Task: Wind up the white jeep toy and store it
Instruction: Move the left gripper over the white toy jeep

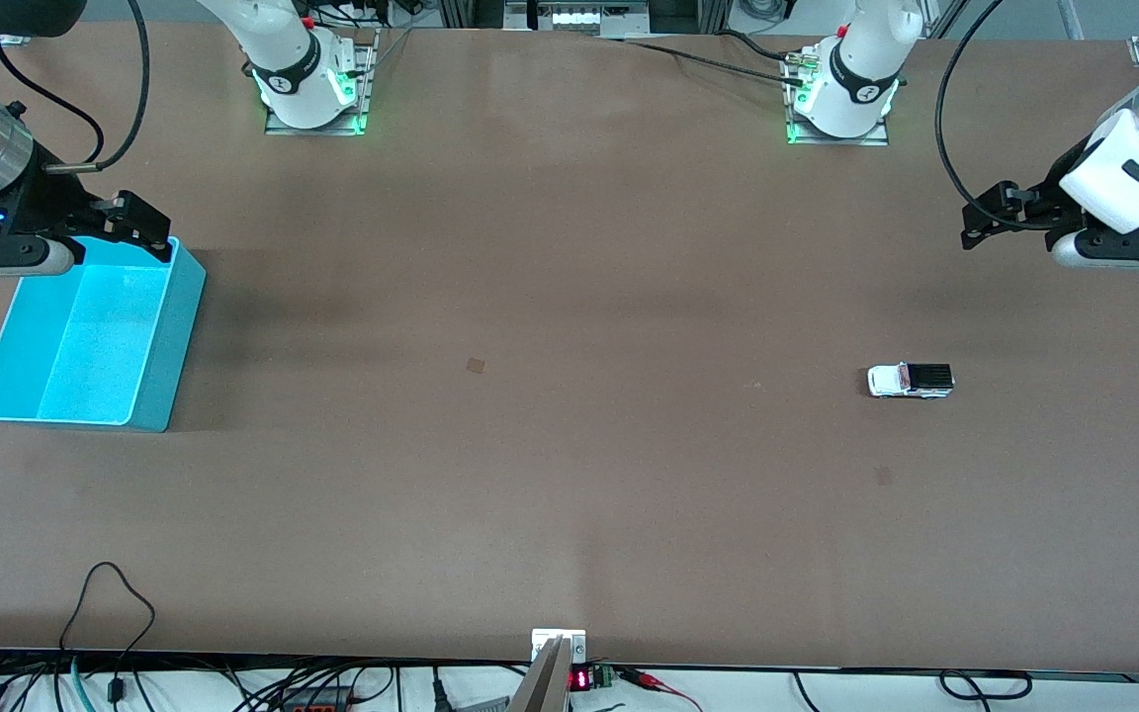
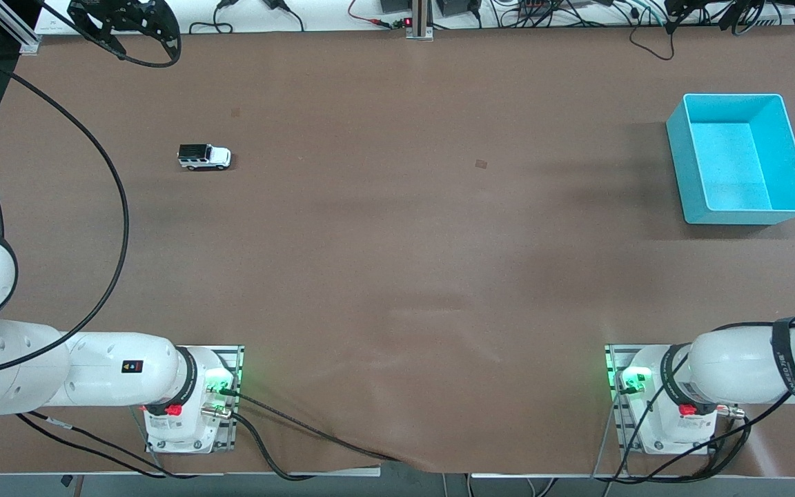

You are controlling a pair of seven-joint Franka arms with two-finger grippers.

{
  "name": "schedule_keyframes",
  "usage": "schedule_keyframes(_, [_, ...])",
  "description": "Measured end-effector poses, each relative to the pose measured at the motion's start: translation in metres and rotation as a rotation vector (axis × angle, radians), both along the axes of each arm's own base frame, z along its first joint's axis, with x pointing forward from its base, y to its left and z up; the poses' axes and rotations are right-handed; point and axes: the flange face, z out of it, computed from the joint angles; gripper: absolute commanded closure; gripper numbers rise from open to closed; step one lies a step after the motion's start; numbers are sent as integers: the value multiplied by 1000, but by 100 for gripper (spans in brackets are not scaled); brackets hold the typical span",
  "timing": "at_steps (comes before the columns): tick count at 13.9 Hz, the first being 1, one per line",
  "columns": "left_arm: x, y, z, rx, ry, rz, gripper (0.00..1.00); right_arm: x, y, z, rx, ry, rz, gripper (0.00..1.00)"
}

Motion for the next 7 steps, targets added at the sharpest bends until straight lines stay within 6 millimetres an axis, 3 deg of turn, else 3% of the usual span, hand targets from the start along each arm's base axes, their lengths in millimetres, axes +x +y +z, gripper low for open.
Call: schedule_keyframes(7, [-2, 6, -4, 4, 30, 6, 0, -1, 8, 0, 0, 4, 14, 0])
